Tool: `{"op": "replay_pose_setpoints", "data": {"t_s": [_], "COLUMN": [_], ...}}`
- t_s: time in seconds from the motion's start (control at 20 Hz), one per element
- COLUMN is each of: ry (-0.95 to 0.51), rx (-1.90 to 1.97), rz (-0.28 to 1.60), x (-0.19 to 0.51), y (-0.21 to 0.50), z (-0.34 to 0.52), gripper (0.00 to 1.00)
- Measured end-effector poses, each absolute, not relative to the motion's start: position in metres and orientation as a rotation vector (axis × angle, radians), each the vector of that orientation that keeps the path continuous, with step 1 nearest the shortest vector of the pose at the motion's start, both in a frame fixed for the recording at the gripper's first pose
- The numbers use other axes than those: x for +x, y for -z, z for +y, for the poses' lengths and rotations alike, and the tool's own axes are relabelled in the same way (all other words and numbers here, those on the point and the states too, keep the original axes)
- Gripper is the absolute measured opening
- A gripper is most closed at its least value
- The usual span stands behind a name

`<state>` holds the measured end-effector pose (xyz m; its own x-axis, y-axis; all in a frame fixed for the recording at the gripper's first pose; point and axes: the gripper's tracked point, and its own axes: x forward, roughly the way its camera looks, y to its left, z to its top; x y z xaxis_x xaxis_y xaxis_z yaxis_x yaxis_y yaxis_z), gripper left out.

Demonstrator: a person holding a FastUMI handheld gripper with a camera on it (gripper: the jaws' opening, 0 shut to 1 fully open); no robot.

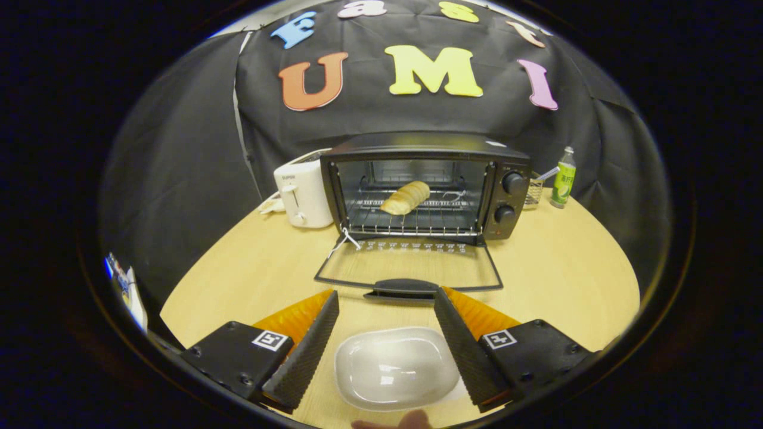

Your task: Open the toaster oven, put the food inside, and close the toaster oven door.

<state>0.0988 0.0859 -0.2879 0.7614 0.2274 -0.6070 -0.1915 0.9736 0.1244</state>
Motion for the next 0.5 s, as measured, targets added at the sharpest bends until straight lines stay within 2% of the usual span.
{"op": "replay_pose_setpoints", "data": {"t_s": [0.15, 0.5], "ry": [-0.23, -0.136], "rx": [0.055, 0.034], "rz": [0.757, 0.864], "x": [0.098, 0.123], "y": [0.319, 0.364], "z": [0.091, 0.071], "gripper": [1.0, 1.0]}}
